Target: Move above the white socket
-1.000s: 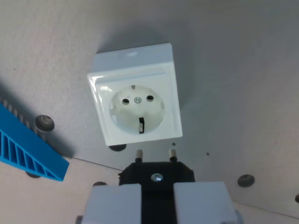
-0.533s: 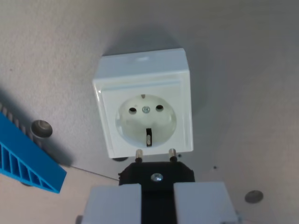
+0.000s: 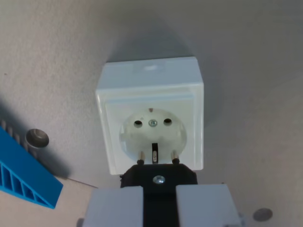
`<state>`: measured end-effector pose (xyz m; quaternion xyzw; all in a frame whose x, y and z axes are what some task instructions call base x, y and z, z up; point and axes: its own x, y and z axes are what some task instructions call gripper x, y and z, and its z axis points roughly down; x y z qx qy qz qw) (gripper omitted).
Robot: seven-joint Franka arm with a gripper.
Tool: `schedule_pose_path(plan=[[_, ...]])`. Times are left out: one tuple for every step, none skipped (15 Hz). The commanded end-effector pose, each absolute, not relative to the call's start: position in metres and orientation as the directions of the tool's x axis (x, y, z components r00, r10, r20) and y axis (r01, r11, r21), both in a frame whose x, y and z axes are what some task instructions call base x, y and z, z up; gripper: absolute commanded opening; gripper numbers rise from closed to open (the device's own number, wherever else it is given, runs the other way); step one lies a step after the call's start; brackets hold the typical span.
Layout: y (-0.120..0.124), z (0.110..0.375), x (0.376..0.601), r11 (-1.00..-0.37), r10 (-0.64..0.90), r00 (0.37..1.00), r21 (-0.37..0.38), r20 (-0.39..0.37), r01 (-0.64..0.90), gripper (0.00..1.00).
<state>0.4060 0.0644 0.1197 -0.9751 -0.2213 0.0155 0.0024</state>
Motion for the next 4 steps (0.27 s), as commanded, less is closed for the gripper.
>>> schedule_pose_path(plan=[[0.0657, 0.1123, 0.3985, -0.883, 0.470, 0.880, 0.045, 0.075, 0.468, 0.00], [0.0660, 0.1116, 0.3980, -0.883, 0.469, 0.880, 0.046, 0.077, 0.467, 0.00], [0.0663, 0.1110, 0.3976, -0.884, 0.468, 0.880, 0.047, 0.079, 0.466, 0.00], [0.0665, 0.1105, 0.3972, -0.884, 0.467, 0.880, 0.047, 0.080, 0.465, 0.00]])
